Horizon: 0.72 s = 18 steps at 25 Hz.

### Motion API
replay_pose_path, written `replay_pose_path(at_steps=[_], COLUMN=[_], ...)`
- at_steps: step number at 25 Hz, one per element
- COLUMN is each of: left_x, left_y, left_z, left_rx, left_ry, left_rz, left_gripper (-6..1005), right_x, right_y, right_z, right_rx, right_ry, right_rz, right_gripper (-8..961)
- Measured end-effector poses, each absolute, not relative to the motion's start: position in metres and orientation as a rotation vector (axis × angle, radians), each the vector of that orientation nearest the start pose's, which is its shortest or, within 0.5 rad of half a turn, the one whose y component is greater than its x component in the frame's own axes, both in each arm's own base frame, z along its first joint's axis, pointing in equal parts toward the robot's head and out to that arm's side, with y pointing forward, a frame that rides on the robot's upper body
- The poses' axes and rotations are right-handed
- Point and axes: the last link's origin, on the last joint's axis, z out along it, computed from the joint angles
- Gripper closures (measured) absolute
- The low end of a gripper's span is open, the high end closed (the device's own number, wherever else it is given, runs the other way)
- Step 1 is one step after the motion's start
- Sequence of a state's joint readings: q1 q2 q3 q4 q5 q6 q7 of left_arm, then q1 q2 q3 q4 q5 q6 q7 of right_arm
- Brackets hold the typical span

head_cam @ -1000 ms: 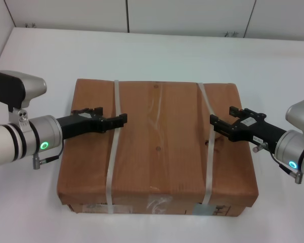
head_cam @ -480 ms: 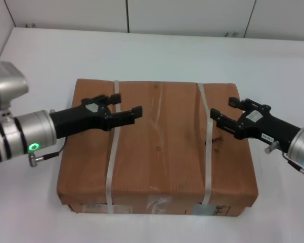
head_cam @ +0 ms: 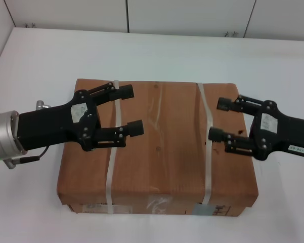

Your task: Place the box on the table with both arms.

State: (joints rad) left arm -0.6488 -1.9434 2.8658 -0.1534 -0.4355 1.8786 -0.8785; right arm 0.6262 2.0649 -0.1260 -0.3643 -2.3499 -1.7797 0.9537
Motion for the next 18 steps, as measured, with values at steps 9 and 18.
replay_pose_path(at_steps=[9, 18], left_x=[-0.2543, -0.2549], left_y=[0.2958, 0.2958], left_z=[0.0063, 0.0065], left_rx=[-2.694, -2.685], left_ry=[-0.307, -0.299], left_rz=[-1.213, -1.211], left_gripper=[91, 91], right_x=[0.2468, 0.2456], right_y=[0.3069, 0.3089], right_z=[-0.0191, -0.0202], right_rx=[-2.788, -2.781], right_ry=[0.288, 0.289], right_rz=[0.998, 0.995], right_gripper=[182, 182])
